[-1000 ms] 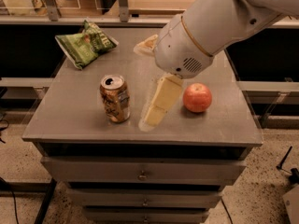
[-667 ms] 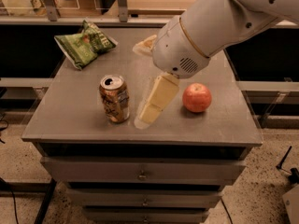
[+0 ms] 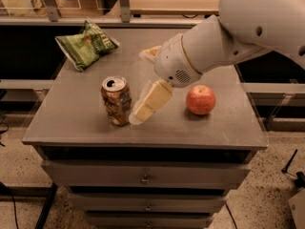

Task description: Knock orange can over

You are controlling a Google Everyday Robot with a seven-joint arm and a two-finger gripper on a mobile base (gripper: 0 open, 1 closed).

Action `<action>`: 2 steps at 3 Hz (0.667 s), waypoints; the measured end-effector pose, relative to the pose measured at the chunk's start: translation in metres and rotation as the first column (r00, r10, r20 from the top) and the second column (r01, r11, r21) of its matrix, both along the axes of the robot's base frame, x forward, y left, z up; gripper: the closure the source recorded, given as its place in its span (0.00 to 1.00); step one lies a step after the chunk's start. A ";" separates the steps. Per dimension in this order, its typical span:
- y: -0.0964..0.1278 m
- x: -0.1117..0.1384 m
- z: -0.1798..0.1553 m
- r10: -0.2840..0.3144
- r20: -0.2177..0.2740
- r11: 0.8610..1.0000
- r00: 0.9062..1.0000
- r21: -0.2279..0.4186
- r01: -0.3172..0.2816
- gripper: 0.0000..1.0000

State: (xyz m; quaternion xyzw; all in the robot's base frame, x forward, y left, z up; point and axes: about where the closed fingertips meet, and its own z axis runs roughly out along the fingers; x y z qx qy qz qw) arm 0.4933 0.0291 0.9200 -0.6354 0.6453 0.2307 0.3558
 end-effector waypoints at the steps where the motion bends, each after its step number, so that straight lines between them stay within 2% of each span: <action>1: 0.000 0.015 -0.013 -0.050 0.005 0.997 0.999 0.052 0.050 0.00; 2: 0.007 0.023 -0.025 -0.063 -0.001 0.989 0.998 0.132 0.063 0.00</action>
Offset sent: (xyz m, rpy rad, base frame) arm 0.0353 0.0139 -0.0398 0.2523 0.0052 -0.0791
